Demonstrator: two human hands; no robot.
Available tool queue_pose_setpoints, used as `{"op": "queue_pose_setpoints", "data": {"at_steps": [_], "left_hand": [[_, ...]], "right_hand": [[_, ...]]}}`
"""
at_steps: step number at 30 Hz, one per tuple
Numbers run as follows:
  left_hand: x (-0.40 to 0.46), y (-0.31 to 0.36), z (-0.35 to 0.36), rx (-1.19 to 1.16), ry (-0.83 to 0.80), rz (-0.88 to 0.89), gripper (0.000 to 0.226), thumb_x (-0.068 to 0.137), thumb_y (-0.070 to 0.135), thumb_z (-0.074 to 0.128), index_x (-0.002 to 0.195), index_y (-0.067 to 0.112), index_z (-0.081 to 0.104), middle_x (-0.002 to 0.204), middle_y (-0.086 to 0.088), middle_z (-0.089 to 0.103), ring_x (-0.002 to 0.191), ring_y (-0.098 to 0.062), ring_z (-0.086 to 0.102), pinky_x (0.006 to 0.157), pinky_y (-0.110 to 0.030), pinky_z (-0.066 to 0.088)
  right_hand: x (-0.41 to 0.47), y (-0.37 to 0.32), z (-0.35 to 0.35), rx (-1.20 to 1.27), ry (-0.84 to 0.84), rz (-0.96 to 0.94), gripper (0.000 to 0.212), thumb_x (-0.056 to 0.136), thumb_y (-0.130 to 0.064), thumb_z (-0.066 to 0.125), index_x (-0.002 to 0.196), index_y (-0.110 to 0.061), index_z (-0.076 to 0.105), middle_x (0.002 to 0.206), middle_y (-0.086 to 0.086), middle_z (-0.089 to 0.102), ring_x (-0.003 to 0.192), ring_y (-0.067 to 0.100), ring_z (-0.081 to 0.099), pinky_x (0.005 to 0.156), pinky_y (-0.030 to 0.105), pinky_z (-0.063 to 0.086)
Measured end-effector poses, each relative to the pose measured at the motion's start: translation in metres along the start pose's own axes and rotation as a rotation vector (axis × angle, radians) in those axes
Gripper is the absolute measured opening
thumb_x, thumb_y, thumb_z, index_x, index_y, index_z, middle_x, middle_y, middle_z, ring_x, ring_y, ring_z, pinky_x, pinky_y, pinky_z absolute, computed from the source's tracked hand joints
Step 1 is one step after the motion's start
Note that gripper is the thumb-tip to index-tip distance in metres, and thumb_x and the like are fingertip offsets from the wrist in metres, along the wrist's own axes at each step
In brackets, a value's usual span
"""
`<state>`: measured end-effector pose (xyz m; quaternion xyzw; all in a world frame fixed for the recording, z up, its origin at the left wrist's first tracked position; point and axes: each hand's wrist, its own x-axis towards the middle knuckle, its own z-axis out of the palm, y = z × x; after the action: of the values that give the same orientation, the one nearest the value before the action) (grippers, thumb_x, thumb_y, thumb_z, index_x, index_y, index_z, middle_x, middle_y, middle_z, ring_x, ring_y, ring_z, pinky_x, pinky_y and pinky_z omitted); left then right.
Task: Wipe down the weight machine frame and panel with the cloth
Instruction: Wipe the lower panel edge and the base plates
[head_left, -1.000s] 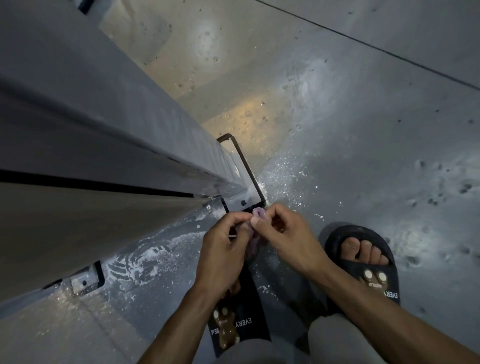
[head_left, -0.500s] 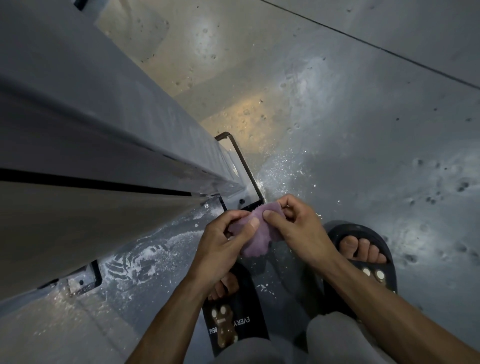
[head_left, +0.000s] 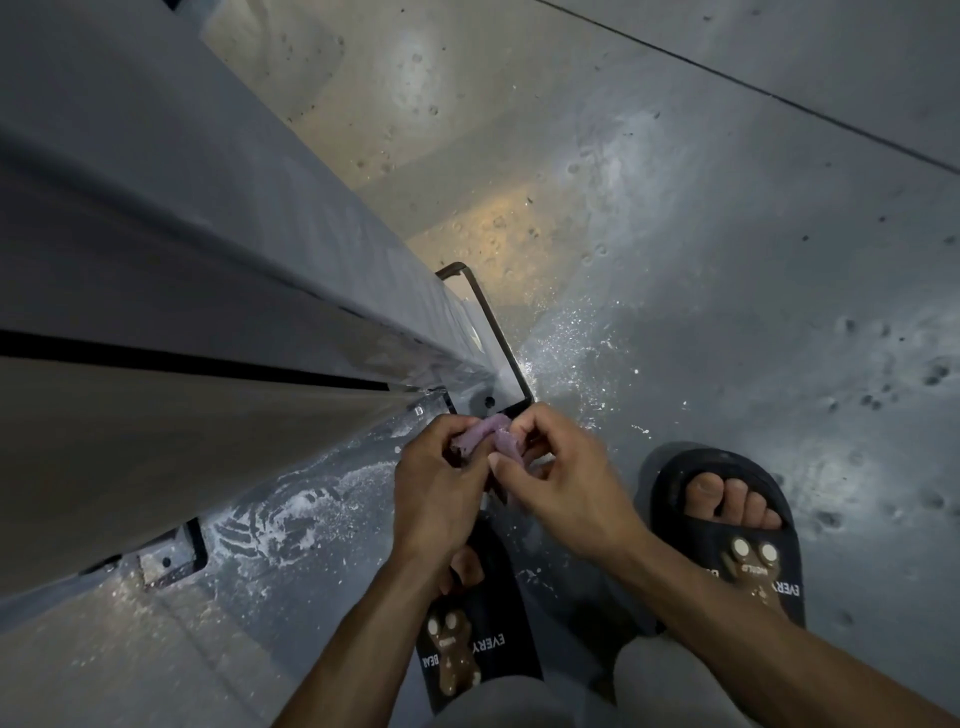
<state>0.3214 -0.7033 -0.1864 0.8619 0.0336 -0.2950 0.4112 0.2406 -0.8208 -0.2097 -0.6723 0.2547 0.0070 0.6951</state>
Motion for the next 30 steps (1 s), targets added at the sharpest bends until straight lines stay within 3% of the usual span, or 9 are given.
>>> {"op": "queue_pose_setpoints", "data": {"at_steps": [4,8,11,13,16,19,24,27,30], "left_hand": [[-0.004,-0.003,-0.009,-0.091,-0.164,-0.013,0.021,0.097,0.024,0.07,0.115,0.031,0.076,0.107,0.007,0.078,0.102,-0.014,0.074,0.088,-0.041,0.061],[-0.012,0.007,-0.013,-0.251,-0.243,-0.027,0.037,0.102,0.002,0.048,0.121,0.018,0.075,0.11,-0.002,0.078,0.103,-0.02,0.074,0.081,-0.03,0.061],[-0.011,0.007,-0.012,-0.334,-0.295,-0.113,0.048,0.095,0.002,0.038,0.116,0.019,0.078,0.108,-0.009,0.078,0.099,-0.028,0.073,0.083,-0.038,0.055],[-0.007,0.004,-0.013,-0.363,-0.283,-0.146,0.048,0.097,0.002,0.035,0.113,0.016,0.078,0.103,-0.017,0.076,0.092,-0.028,0.071,0.084,-0.042,0.053],[-0.002,-0.002,-0.016,-0.368,-0.16,-0.172,0.037,0.1,0.002,0.042,0.112,0.011,0.076,0.102,-0.011,0.077,0.09,-0.021,0.071,0.079,-0.035,0.058],[0.0,-0.013,-0.024,-0.343,-0.036,-0.17,0.03,0.102,0.005,0.047,0.108,0.01,0.076,0.1,-0.006,0.078,0.09,-0.023,0.072,0.078,-0.034,0.057],[-0.003,-0.021,-0.03,-0.291,-0.054,-0.169,0.031,0.104,0.004,0.044,0.103,0.006,0.076,0.099,-0.01,0.076,0.086,-0.025,0.069,0.074,-0.033,0.056],[-0.006,-0.019,-0.028,-0.282,-0.07,-0.162,0.031,0.104,0.002,0.043,0.105,0.004,0.074,0.098,-0.012,0.076,0.083,-0.022,0.068,0.069,-0.028,0.056],[-0.008,-0.017,-0.027,-0.284,-0.084,-0.151,0.031,0.104,0.001,0.043,0.104,0.004,0.075,0.099,-0.013,0.075,0.082,-0.023,0.067,0.07,-0.029,0.055]], "right_hand": [[0.0,0.003,-0.001,0.059,-0.006,0.053,0.024,0.086,-0.03,0.081,0.092,-0.018,0.061,0.094,-0.004,0.068,0.087,0.015,0.07,0.07,0.033,0.06],[0.001,0.003,0.001,0.076,-0.004,0.171,0.043,0.075,-0.051,0.083,0.099,-0.024,0.059,0.095,-0.006,0.072,0.089,0.014,0.071,0.074,0.04,0.062],[0.008,0.007,0.004,0.216,0.069,0.308,0.039,0.079,-0.024,0.087,0.103,-0.017,0.057,0.094,0.003,0.074,0.085,0.023,0.074,0.068,0.035,0.063],[0.014,0.006,0.007,0.251,0.12,0.397,0.033,0.083,-0.012,0.084,0.106,-0.014,0.06,0.097,0.005,0.072,0.086,0.019,0.072,0.068,0.028,0.062],[0.027,0.009,0.012,0.219,0.153,0.433,0.015,0.09,-0.013,0.077,0.098,-0.011,0.065,0.089,0.003,0.071,0.081,0.018,0.07,0.075,0.042,0.064],[0.044,0.016,0.014,0.168,0.275,0.428,0.012,0.091,-0.018,0.075,0.094,-0.012,0.065,0.087,0.006,0.073,0.078,0.019,0.069,0.078,0.049,0.062],[0.062,0.015,0.016,0.159,0.334,0.419,0.016,0.091,-0.017,0.077,0.093,-0.014,0.061,0.087,0.004,0.07,0.079,0.021,0.072,0.067,0.034,0.063],[0.071,0.013,0.027,0.226,0.34,0.444,0.018,0.09,-0.015,0.078,0.09,-0.014,0.06,0.086,0.01,0.074,0.078,0.028,0.076,0.07,0.047,0.065],[0.078,0.009,0.034,0.18,0.338,0.478,0.019,0.091,-0.012,0.074,0.088,-0.016,0.056,0.089,0.012,0.073,0.069,0.022,0.07,0.054,0.031,0.057]]}}
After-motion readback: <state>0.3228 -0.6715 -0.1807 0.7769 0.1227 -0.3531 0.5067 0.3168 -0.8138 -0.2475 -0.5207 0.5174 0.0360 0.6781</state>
